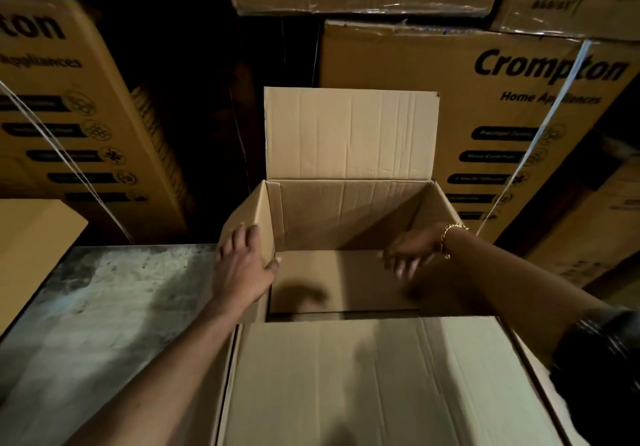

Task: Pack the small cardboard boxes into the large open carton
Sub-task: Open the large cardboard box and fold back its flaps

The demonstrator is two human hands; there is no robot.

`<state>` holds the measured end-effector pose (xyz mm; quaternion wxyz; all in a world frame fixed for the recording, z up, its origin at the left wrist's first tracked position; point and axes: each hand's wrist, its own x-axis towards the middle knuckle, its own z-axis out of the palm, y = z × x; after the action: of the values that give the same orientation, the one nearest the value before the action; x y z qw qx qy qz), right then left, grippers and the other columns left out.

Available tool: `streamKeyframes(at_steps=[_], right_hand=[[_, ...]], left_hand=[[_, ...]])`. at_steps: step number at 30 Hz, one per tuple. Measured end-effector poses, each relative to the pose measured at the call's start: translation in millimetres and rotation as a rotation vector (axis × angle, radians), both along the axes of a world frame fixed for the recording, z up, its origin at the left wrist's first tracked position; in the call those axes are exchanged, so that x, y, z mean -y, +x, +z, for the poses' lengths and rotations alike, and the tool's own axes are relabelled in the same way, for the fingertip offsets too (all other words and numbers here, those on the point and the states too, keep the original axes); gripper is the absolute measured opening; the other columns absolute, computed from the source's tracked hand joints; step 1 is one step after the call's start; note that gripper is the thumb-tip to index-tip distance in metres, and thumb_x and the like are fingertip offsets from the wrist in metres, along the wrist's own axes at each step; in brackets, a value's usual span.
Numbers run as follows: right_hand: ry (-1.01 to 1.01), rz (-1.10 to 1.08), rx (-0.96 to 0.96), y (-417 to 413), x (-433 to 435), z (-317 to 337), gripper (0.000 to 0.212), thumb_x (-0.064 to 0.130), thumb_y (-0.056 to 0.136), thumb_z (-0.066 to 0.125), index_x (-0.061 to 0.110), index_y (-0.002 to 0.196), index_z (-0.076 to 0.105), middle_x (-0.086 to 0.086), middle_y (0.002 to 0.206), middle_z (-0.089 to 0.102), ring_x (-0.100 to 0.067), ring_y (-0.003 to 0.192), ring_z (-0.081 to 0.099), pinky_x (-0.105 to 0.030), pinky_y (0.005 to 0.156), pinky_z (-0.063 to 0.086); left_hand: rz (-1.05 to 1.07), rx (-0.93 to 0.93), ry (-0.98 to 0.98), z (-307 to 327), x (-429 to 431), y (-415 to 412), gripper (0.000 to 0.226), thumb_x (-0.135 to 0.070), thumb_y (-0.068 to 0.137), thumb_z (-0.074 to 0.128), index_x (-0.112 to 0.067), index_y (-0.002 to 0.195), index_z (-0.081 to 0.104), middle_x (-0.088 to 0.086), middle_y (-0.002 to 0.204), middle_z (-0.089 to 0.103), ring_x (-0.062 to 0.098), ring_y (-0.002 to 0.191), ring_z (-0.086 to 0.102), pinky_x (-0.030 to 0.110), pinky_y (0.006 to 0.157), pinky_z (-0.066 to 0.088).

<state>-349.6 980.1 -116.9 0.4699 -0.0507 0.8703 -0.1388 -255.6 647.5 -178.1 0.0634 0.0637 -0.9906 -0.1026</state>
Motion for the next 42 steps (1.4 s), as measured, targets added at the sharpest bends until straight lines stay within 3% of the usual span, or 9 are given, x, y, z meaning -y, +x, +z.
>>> streamKeyframes(at_steps=[5,10,16,20,26,29,32,37,42], right_hand=[[-0.009,0.031,0.131,57,-23,20,0.063,0.069,0.098,0.026,0.023,0.117,0.065,0.0,0.094,0.078,-0.017,0.086,0.075,-0.035,0.095,0.046],[-0.206,-0.029,-0.141,108,-49,93,0.055,0.059,0.101,0.037,0.017,0.118,0.068,-0.004,0.08,0.076,-0.014,0.065,0.07,-0.022,0.06,0.049],[-0.349,0.132,-0.351,210,-56,171,0.043,0.045,0.102,0.047,0.012,0.112,0.072,-0.003,0.076,0.061,-0.018,0.069,0.054,-0.03,0.064,0.042],[-0.298,0.285,-0.324,298,-64,183,0.043,0.049,0.101,0.044,0.021,0.124,0.068,0.01,0.116,0.07,-0.006,0.103,0.066,-0.015,0.083,0.052],[0.011,0.475,-0.19,375,-81,112,0.075,0.068,0.092,0.05,0.028,0.155,0.034,0.003,0.156,0.042,-0.021,0.141,0.04,-0.035,0.114,0.034],[0.184,0.468,-0.408,389,-82,61,0.102,0.079,0.084,0.05,0.024,0.161,0.013,-0.003,0.167,0.018,-0.026,0.151,0.021,-0.038,0.121,0.019],[0.235,0.4,-0.588,395,-78,22,0.099,0.08,0.078,0.055,0.026,0.156,0.026,-0.004,0.155,0.044,-0.029,0.138,0.045,-0.043,0.112,0.036],[0.246,0.307,-0.942,396,-81,-33,0.049,0.059,0.084,0.065,0.032,0.123,0.05,0.003,0.101,0.071,-0.02,0.087,0.07,-0.032,0.065,0.052],[0.194,0.249,-1.097,397,-83,-53,0.036,0.052,0.085,0.065,0.032,0.112,0.052,0.006,0.098,0.069,-0.017,0.087,0.068,-0.033,0.074,0.051]], left_hand=[[-0.273,0.303,0.159,51,-26,30,0.093,-0.097,0.074,0.017,-0.033,0.119,0.068,-0.006,0.122,0.067,0.018,0.114,0.06,0.04,0.097,0.044],[-0.423,0.631,0.263,128,-49,71,0.064,-0.085,0.068,0.055,-0.022,0.061,0.06,-0.011,0.063,0.058,0.01,0.057,0.055,0.023,0.056,0.039],[-0.446,0.624,0.291,215,-64,165,0.072,-0.08,0.067,0.052,-0.022,0.099,0.08,-0.007,0.097,0.078,0.011,0.089,0.074,0.023,0.085,0.055],[-0.49,0.714,0.338,237,-70,255,0.063,-0.077,0.076,0.045,-0.034,0.112,0.074,-0.017,0.105,0.076,0.006,0.097,0.072,0.016,0.082,0.055],[-0.522,0.945,0.248,198,-76,354,0.069,-0.097,0.067,0.042,-0.068,0.13,0.041,-0.048,0.129,0.041,-0.028,0.11,0.042,0.004,0.086,0.029],[-0.34,0.736,0.037,137,-74,352,0.099,-0.087,0.072,0.055,-0.041,0.154,0.026,-0.013,0.16,0.027,0.008,0.141,0.032,0.023,0.108,0.027],[-0.185,0.522,-0.175,80,-69,345,0.102,-0.081,0.071,0.063,-0.032,0.154,0.029,-0.004,0.162,0.029,0.02,0.148,0.024,0.055,0.119,0.017],[-0.116,0.128,-0.276,12,-63,346,0.074,-0.081,0.074,0.056,-0.029,0.127,0.055,-0.007,0.132,0.061,0.019,0.121,0.053,0.042,0.098,0.041],[-0.113,-0.053,-0.301,-6,-60,342,0.069,-0.079,0.079,0.054,-0.026,0.121,0.061,-0.005,0.119,0.065,0.022,0.109,0.058,0.041,0.087,0.045]])
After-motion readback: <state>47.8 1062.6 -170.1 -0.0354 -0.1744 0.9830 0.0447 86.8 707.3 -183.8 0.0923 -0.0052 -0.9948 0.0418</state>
